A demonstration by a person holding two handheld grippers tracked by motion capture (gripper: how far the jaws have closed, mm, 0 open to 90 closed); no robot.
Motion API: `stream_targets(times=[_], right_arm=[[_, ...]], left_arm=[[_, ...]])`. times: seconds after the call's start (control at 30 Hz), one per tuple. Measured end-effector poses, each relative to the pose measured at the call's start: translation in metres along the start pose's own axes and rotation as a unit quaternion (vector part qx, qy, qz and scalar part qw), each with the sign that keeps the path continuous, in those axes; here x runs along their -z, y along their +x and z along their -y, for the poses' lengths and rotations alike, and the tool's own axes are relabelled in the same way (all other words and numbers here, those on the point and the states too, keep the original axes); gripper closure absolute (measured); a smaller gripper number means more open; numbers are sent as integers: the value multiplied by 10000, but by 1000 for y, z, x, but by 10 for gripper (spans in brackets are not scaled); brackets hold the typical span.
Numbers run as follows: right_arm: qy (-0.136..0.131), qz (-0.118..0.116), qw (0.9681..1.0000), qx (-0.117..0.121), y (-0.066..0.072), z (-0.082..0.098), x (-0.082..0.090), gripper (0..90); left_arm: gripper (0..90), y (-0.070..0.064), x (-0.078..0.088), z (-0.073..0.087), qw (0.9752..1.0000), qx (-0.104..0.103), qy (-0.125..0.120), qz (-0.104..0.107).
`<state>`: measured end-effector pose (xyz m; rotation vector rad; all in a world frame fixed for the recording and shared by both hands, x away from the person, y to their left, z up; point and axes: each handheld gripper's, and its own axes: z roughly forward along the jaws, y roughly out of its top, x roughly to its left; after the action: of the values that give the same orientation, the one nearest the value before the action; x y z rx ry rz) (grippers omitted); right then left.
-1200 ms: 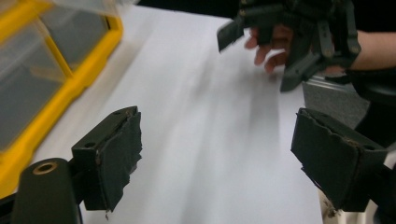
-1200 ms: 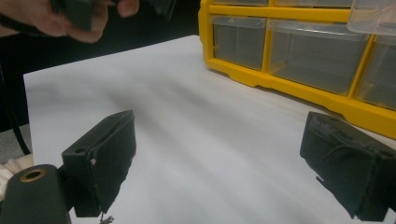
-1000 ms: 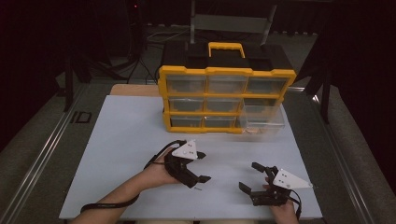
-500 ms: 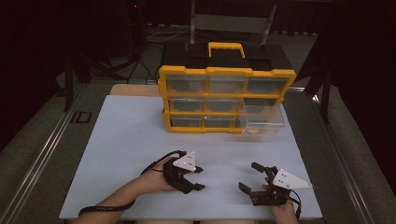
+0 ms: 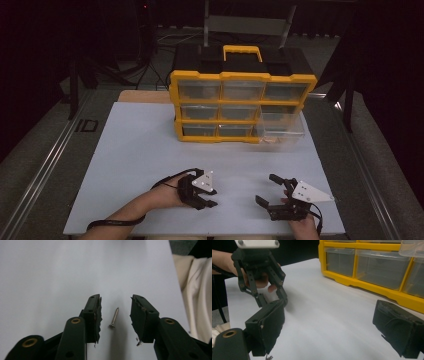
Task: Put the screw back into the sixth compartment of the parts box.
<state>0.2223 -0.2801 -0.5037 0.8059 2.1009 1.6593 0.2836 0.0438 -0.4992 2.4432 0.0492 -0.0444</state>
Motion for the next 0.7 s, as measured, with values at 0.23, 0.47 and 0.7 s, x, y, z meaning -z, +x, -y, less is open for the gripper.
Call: stream_targets(times=[0.23, 0.47, 0.7], right_arm=[[-18, 1, 10000, -12, 0, 0, 1, 105], [4, 5, 10000, 12, 0, 0, 0, 105], [14, 14, 10000, 22, 0, 0, 0, 105]], left_arm=[[690, 2, -9, 1, 9999, -51, 143, 30], [795, 3, -11, 3, 9999, -34, 142, 19], [882, 6, -8, 1, 9999, 108, 49, 32]])
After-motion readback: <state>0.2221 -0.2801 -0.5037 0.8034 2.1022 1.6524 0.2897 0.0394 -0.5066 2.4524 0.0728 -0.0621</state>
